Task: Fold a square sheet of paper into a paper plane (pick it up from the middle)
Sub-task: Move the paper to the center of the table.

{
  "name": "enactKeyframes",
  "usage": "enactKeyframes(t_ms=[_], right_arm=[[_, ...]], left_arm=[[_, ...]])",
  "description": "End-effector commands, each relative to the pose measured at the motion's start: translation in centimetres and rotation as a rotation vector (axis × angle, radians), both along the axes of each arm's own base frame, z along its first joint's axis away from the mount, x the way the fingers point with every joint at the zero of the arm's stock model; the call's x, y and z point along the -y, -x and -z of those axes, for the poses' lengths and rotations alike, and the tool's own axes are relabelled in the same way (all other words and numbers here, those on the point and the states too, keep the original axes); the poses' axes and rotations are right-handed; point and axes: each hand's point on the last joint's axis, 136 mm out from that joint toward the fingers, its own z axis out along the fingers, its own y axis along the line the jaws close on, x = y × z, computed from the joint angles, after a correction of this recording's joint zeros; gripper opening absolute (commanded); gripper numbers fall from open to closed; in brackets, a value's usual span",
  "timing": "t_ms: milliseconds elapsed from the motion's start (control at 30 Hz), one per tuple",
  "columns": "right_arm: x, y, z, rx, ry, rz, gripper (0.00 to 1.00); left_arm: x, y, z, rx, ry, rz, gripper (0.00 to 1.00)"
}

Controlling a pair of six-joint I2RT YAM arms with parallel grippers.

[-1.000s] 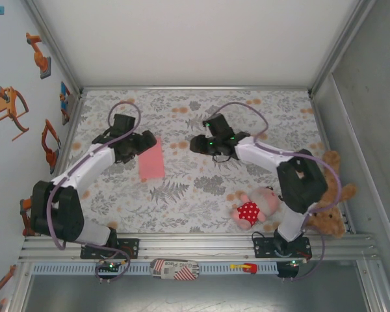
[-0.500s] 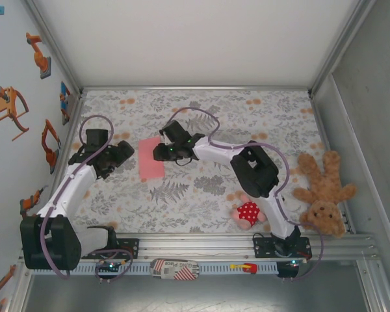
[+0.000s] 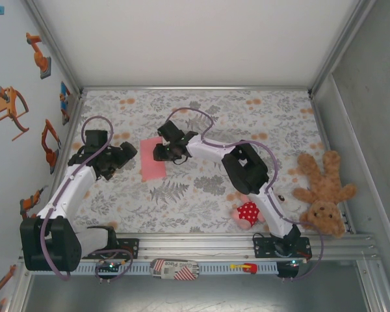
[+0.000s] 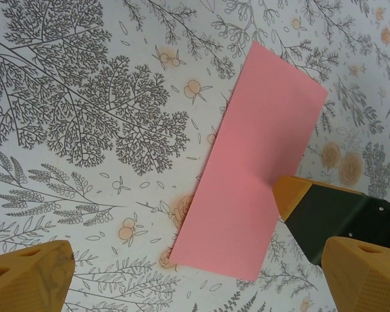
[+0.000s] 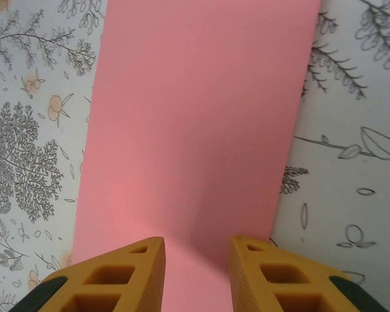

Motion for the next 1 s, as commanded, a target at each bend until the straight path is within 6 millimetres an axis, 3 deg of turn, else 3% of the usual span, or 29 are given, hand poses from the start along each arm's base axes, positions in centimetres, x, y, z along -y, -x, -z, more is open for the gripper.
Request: enactKeyframes(t_ms=[0, 167, 500, 600, 733, 967], right_arm=[[2.6, 0.1, 2.4, -0.042, 0.102, 0.031, 0.31], [6.2, -0.1, 3.0, -0.077, 0.138, 0.086, 0.31], [13.5, 0.8, 0.4, -0.057, 0.113, 0.074, 0.28], [13.8, 0.2, -1.8, -0.075, 0.02, 0.086, 0.28], [11.6, -0.3, -4.6, -0.127, -0.175, 0.149, 0.26], [12.4, -0.4, -2.9, -0.173, -0.202, 0.235, 0.23]], left_arm=[[0.5, 1.1, 0.1, -0.022, 0.03, 0.028, 0.97], [2.1, 1.4, 0.1, -0.023, 0.106, 0.075, 0.97], [7.6, 1.1, 1.1, -0.023, 0.235, 0.197, 0.97], [9.6, 0.8, 1.6, -0.028, 0.257, 0.224, 0.98], [12.2, 0.2, 1.9, 0.007, 0.277, 0.274, 0.99], [15.1, 0.5, 3.3, -0.017, 0.258, 0.302, 0.94]])
